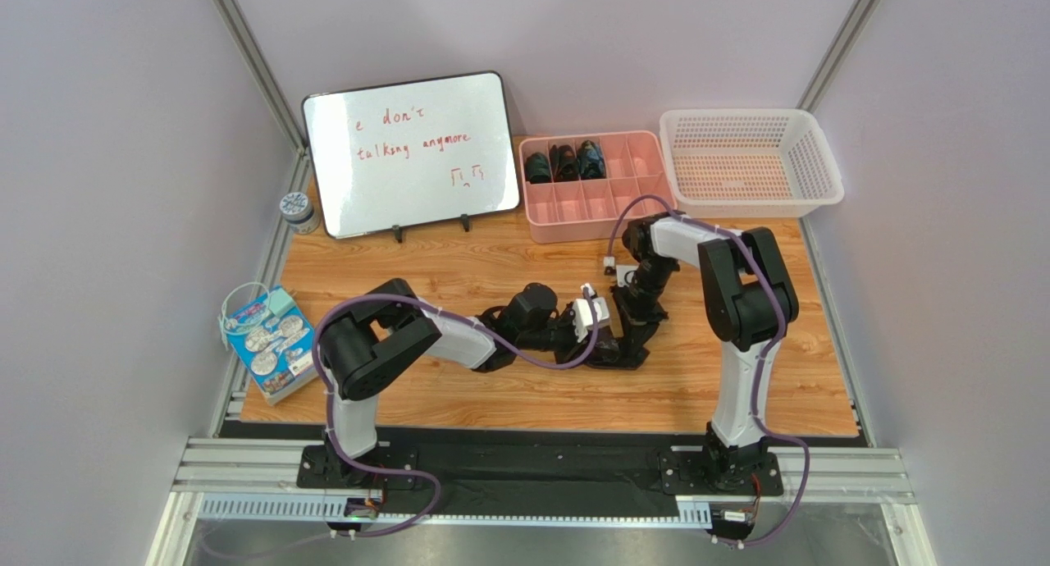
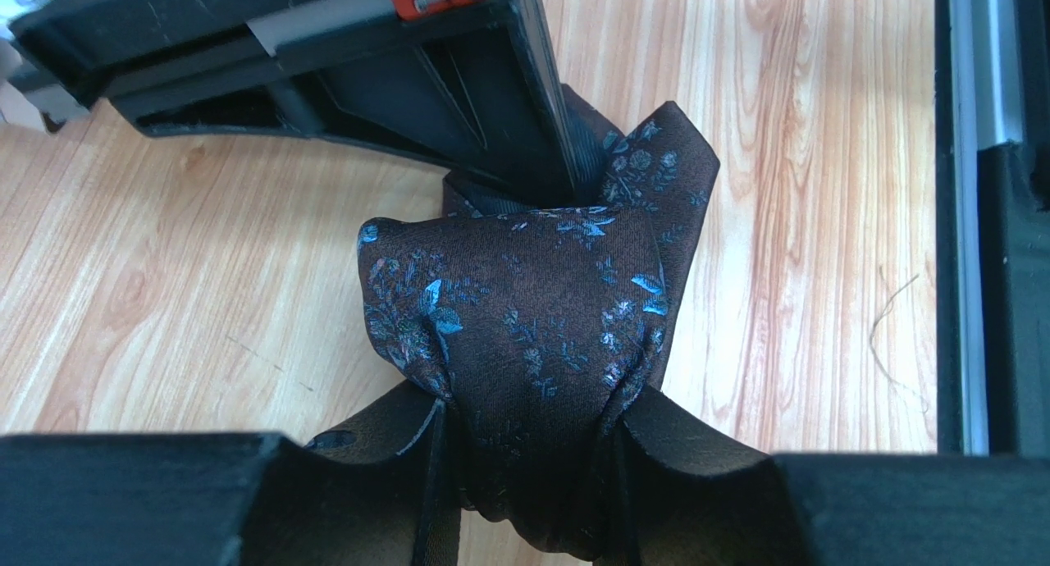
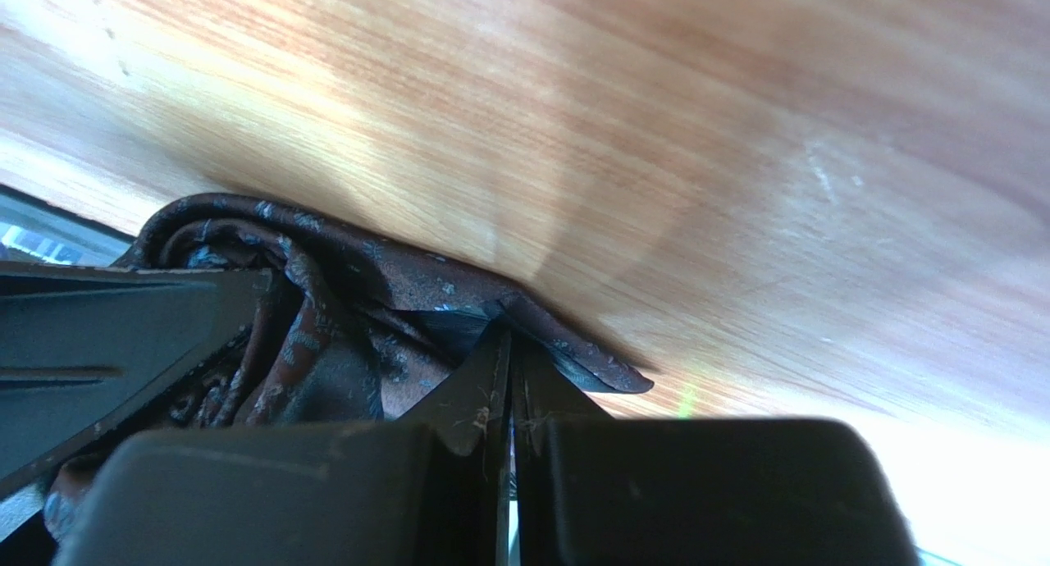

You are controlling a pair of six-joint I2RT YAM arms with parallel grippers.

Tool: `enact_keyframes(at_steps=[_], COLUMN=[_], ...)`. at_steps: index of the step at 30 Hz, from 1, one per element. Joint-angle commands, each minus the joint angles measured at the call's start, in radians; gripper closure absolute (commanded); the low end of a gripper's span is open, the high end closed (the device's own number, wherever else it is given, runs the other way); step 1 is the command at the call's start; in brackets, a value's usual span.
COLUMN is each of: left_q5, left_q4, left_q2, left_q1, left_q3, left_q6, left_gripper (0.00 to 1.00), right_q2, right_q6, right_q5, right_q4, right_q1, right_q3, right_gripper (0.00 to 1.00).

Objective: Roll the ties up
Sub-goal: Roll the tie at the center of the board.

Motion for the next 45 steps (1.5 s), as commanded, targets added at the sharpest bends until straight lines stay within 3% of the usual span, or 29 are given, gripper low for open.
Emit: enact_keyframes(at_steps=[1, 9, 16, 26, 31, 39, 45], left_q5=[0.038, -0.136, -0.183, -0.145, -0.107, -0.006, 0.094], left_q4=[-0.105, -0.233, -0.248, -0.221, -0.126, 0.09, 0.173], left_q2=[-0.015, 0.031, 0.053, 0.039, 0.028, -0.001, -0.019], left_q1=[0.005, -0.002, -0.01, -0.008, 0.01, 0.035, 0.045], left_q3=[0.032, 0.106, 0.127, 0.101, 0.077, 0.015, -0.044], left_q6=[0.064, 0.075, 0.072, 0.049, 0.006, -0.08, -0.049], left_gripper=[1.0, 1.0, 1.0, 1.0, 1.0, 1.0, 0.99], right_q2=[0.002, -0.176, -0.179, -0.057, -0.014, 0.02, 0.037], right_q6=[-0.032, -0.082, -0.029, 0.069, 0.053, 0.049, 0.06], right_q5=[0.053, -0.173, -0.246, -0.012, 0.085, 0.136, 0.139], right_q4=[0.105, -0.015, 0.036, 0.209, 0.195, 0.183, 0.172], right_q1=[-0.037, -0.1, -0.069, -0.044, -0.002, 0.02, 0.022], right_q3=[0.023, 0.014, -0.08, -0.066, -0.044, -0.018, 0.002], right_gripper=[0.98, 0.96, 0.96, 0.97, 0.99, 0.99, 0.99])
